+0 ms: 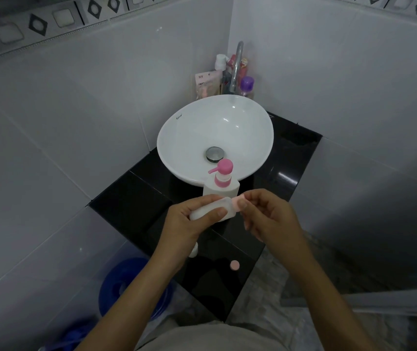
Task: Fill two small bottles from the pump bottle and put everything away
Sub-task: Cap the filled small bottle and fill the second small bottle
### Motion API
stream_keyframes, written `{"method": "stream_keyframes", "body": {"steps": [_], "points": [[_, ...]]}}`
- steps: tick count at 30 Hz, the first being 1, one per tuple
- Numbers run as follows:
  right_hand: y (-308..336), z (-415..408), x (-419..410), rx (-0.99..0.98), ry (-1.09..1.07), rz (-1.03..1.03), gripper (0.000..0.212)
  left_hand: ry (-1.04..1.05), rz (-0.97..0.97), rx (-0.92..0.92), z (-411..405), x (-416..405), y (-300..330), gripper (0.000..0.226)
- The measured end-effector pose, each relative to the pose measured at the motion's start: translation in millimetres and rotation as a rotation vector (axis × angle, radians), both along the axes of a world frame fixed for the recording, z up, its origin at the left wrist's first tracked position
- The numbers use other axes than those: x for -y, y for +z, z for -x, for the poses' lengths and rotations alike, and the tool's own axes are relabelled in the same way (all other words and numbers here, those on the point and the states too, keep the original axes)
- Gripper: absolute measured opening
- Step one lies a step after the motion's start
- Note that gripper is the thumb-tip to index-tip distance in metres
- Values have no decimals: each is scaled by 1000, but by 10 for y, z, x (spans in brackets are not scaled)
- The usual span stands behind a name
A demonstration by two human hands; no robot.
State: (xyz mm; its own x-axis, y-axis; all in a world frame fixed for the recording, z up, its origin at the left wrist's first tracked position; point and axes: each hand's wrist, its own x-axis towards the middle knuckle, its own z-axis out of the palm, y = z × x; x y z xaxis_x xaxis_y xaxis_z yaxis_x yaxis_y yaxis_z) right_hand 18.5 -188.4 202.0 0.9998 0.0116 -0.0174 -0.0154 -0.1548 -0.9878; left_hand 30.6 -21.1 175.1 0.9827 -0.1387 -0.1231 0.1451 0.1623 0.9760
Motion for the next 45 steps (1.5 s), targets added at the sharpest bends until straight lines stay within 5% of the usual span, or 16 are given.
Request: {"method": "stream_keyframes", "body": {"steps": [13,20,31,38,45], "points": [[-132,18,22,85,-126,49,17,-80,-84,6,7,79,-112,34],[-543,-4,-7,238,-60,426,11,-28,-242,-20,-41,-117,-254,31],[-1441,20,-124,132,290,852,23,89,-353,-71,128,-433,-620,19],[-1543,-16,-144,82,280,891,27,60,-396,-67,105,-458,-745,20],[-1517,43,-108,16,271,848,55,-43,-494,-57,52,-512,-958,38]]}}
